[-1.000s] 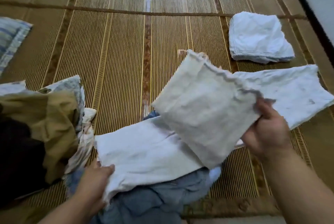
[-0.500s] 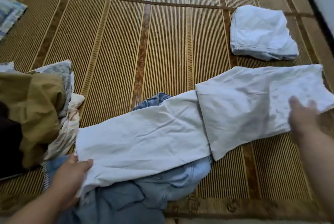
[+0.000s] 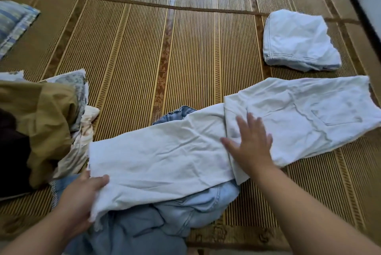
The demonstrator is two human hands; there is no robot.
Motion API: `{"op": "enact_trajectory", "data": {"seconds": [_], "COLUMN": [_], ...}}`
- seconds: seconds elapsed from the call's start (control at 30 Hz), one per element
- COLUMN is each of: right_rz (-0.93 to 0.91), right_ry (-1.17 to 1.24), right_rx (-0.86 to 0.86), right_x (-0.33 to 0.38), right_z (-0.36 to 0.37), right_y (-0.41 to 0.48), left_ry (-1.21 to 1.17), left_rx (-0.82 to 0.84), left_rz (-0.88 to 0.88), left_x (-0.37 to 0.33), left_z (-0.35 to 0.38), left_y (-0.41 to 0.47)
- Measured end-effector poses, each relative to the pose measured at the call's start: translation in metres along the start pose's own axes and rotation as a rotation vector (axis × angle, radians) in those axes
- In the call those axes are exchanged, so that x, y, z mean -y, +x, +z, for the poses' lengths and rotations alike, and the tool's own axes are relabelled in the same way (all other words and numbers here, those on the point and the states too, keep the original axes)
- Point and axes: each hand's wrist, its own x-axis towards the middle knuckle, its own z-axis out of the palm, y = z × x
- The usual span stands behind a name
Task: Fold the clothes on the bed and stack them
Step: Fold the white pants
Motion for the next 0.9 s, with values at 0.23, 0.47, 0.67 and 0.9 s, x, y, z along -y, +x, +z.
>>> {"op": "enact_trajectory", "data": {"seconds": [0.23, 0.47, 0.67, 0.9], "right_rz": [-0.480, -0.121, -0.093, 1.176], "right_ry": [0.166, 0.776, 0.693, 1.813], "right_rx": [0.084, -0.342, -0.003, -0.056], "right_x": [0.113, 0.119, 0.110, 0.149], "right_z": [0.023, 0.011, 0.022, 0.068], "right_y": [-0.135, -0.128, -0.151, -0.137], "left_ry": [-0.302, -0.233, -0.069, 0.335], "left_rx": [0.300, 0.332, 0.271, 0.317], "left_rz": [-0.290, -0.155, -0.258, -0.182], "left_x": [-0.058, -0.063, -0.077, -0.064], "left_z": [0.046, 0.052, 0.012, -0.030], "left_y": [-0.066, -0.091, -0.016, 0.050]}}
